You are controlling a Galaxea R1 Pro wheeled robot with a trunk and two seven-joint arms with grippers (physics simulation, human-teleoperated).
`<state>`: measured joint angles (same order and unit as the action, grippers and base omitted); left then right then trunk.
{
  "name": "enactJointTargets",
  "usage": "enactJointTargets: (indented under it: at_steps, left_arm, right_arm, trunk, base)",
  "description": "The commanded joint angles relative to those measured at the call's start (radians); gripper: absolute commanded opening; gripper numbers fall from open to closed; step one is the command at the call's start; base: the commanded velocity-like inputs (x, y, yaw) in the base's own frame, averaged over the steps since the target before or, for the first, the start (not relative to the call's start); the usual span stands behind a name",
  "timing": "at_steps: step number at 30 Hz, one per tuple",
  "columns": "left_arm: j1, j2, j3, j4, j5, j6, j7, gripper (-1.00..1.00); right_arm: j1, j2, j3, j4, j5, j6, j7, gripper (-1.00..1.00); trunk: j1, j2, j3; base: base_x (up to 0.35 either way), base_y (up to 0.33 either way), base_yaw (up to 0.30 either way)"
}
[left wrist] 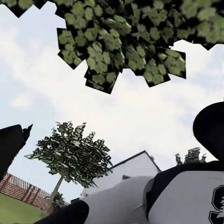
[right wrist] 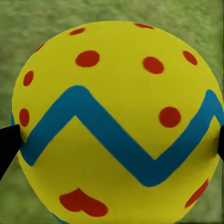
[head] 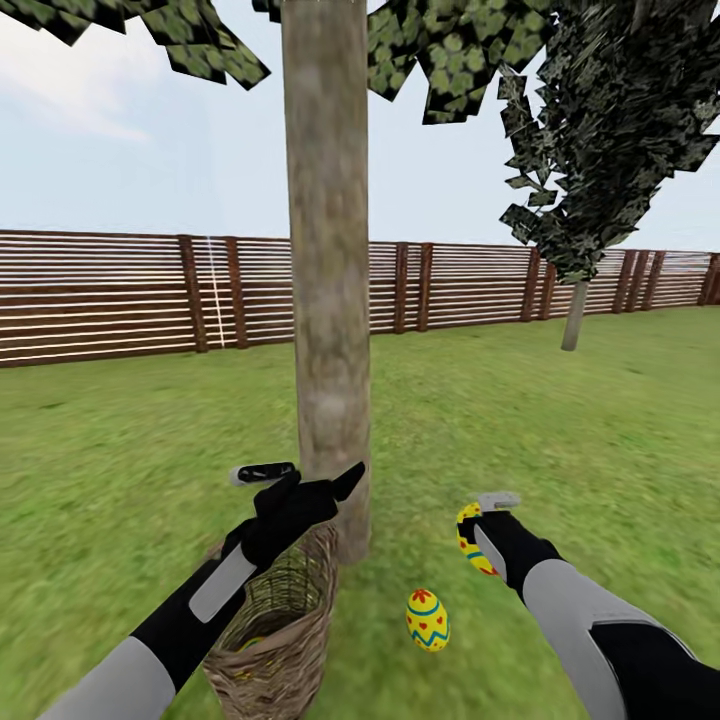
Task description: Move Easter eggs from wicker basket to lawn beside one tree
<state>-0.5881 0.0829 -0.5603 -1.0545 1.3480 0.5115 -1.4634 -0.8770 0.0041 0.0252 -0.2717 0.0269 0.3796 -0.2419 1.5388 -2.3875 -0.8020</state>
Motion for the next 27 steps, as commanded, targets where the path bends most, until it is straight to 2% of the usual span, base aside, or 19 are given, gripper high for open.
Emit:
enactJointTargets:
  at_steps: [1, 18, 22, 27]
  left_arm:
    - [-0.001, 0.001, -0.004, -0.001, 0.008, 0.010, -0.002, 1.00]
    - [-0.001, 0.001, -0.007, -0.002, 0.008, 0.010, -0.002, 1.00]
    - [-0.001, 0.001, -0.007, -0.001, 0.008, 0.010, -0.002, 1.00]
    - [-0.001, 0.001, -0.007, 0.000, 0.008, 0.010, -0.002, 1.00]
  right_arm:
    - [0.000, 0.000, 0.002, -0.001, 0.002, 0.007, -0.002, -1.00]
    - [0.000, 0.000, 0.002, -0.001, 0.002, 0.008, -0.002, -1.00]
    - [0.000, 0.020, 0.002, -0.001, 0.002, 0.008, -0.002, -1.00]
    - [0.000, 0.022, 0.001, 0.000, 0.002, 0.008, -0.002, -1.00]
  trunk:
    - [0.000, 0.000, 0.000]
    - [0.000, 0.000, 0.020]
    - [0.000, 0.000, 0.021]
    - [0.000, 0.000, 0.025]
  base:
    - [0.000, 0.000, -0.215]
    - [0.000, 0.000, -0.210]
    - [0.000, 0.000, -0.116]
    - [0.000, 0.000, -0.252]
